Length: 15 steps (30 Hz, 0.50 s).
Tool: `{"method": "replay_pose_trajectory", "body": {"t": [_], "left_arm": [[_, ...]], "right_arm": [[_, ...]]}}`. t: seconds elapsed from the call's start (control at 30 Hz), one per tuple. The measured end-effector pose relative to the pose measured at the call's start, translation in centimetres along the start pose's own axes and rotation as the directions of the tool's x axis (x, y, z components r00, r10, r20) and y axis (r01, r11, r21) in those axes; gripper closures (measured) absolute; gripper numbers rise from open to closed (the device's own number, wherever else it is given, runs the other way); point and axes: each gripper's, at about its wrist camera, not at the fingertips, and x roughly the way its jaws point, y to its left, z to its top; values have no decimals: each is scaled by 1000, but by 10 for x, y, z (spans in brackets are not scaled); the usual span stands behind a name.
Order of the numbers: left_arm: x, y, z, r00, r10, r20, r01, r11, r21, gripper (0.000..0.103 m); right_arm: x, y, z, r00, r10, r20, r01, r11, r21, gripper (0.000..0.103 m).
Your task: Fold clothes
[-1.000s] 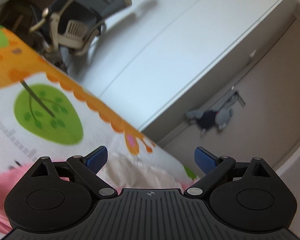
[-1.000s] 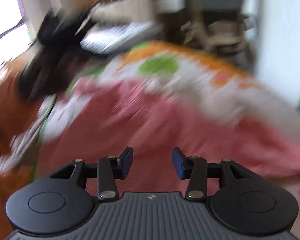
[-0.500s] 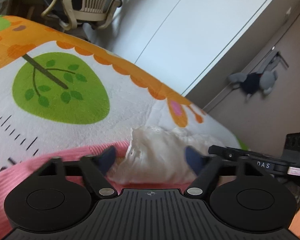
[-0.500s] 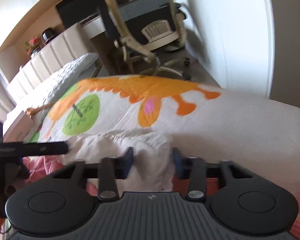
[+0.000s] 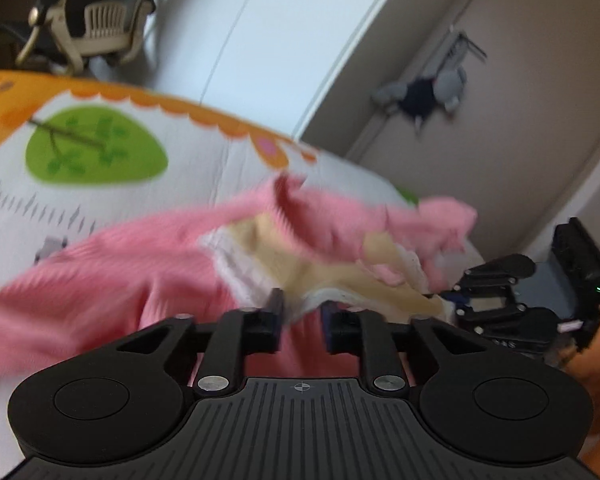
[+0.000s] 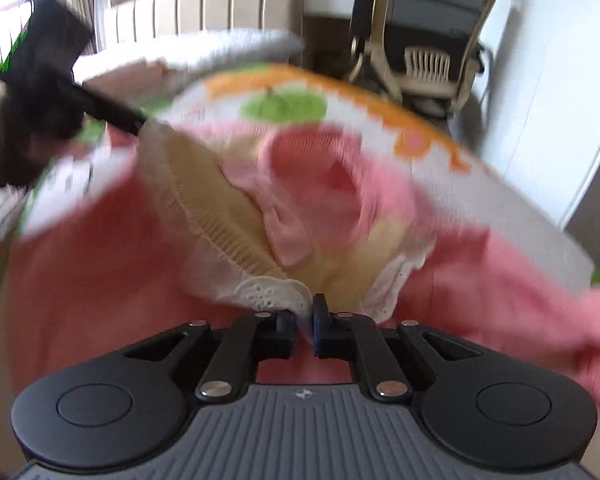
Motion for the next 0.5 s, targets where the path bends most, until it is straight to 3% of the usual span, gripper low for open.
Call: {"method": "replay_pose_trajectory", "body": {"t": [0.1,0.17,0.33,0.43,0.5], "left_arm": [[-16,-3,-5,1000,-2,-3,2,1000,20,57],[-30,-6,0,999,-25,44,24,999,25,42],[-49,-8,18,980,-98,172,100,995,-1,24],[-30,-9,19,984,-108,142,115,993,-39,24],[-12,-13,12,988,-122,95,126,991,-42,23]], "right_arm": [[-17,-2,-8,1000,15,-5,-15,1000,25,82],[-34,-6,-3,999,26,29,-27,999,25,60],[-64,-16,27,987,-4,160,-2,999,36,58],[-48,-22,55,981,-18,193,6,998,64,59],[-20,-22,73,985,31,171,-42,997,66,60]]}}
